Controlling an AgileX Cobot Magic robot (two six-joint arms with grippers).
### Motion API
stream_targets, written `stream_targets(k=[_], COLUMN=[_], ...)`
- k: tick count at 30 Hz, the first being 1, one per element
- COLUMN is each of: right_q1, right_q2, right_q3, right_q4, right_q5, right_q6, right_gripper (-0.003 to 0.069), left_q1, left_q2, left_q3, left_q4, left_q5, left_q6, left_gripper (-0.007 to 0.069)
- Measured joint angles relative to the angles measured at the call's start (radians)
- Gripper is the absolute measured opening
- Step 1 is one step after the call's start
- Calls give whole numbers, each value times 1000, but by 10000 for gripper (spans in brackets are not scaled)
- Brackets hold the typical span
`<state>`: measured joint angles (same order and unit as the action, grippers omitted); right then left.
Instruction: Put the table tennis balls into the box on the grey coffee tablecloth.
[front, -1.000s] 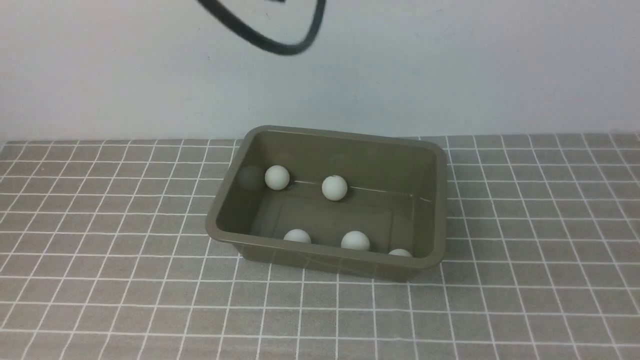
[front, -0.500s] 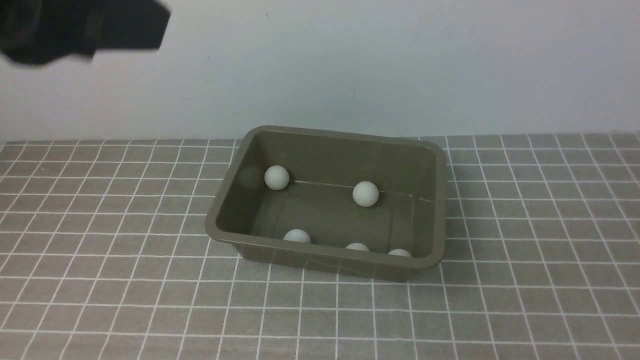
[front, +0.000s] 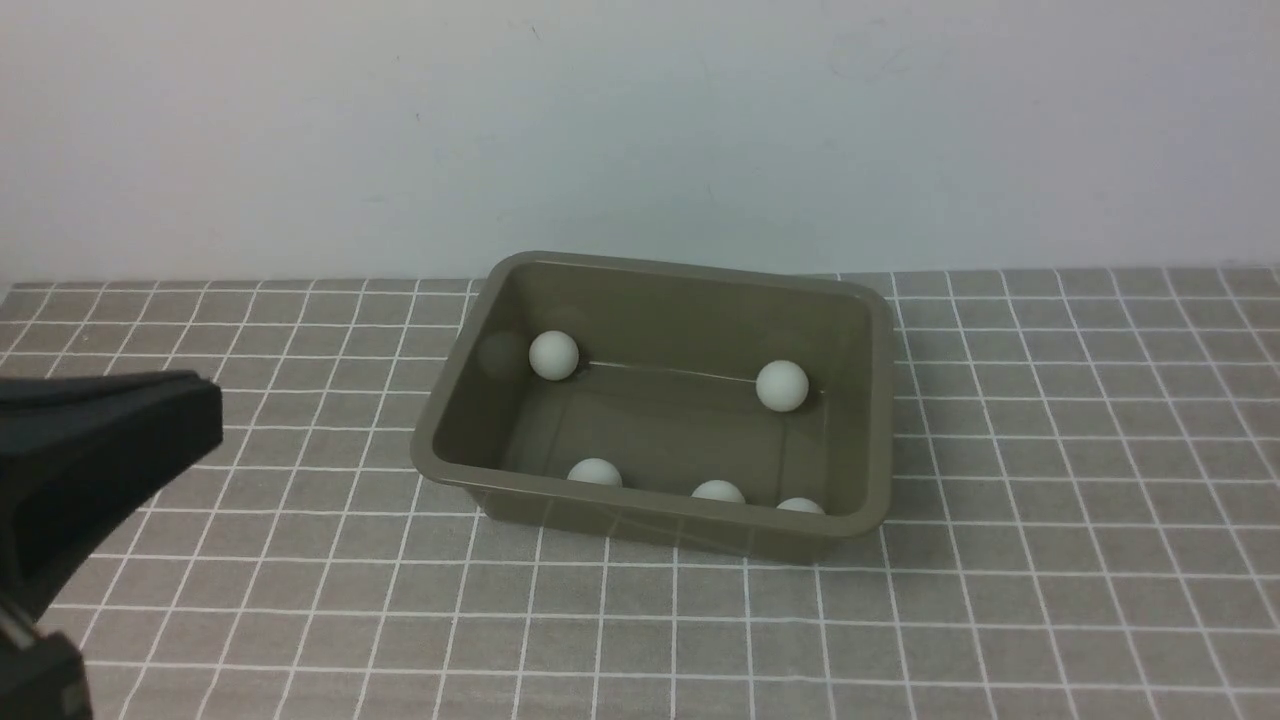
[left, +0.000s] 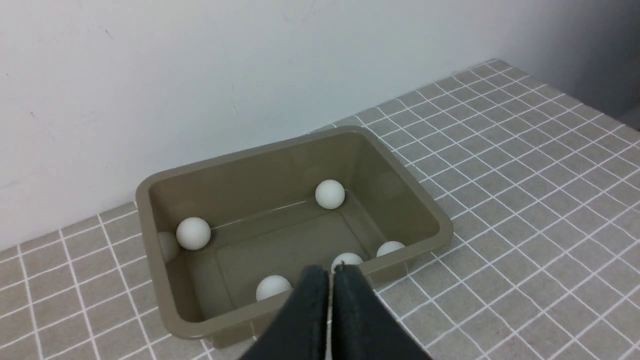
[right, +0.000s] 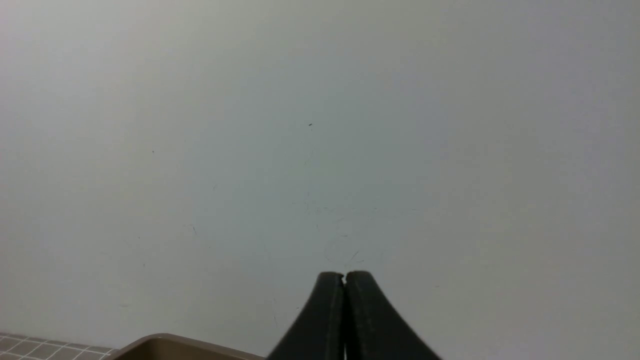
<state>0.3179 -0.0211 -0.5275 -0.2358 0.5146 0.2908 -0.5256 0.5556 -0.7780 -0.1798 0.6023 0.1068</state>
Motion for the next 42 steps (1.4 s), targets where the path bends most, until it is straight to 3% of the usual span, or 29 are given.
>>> stream_targets(k=[10,16,20,25,29,32,42], right_q1=[0,0,0,0,0,0,0], right_q2=[0,0,0,0,0,0,0], right_q3=[0,0,0,0,0,1,3], right_q4=[0,0,0,-1,-1,-4,-4], right_q5=[0,0,0,0,0,0,0], right_q6=[0,0,0,0,0,0,0], right_gripper=[-15,-15,-15,-15,-15,-15,-15], left_q1=[0,4,89,332,453,481,481], left_q2=[-19,-43,-150,-379,-510,-562,-567], left_q3=[31,64,183,498,694,796,805], left_q4=[17,131,180,185,185,185,180], left_q5=[43,14,-63,-188,-248,-263,-234], left_q6=[4,-3,-50,-64,-64,-64,-64], left_gripper=[-5,-5,-5,-5,-5,-5,-5])
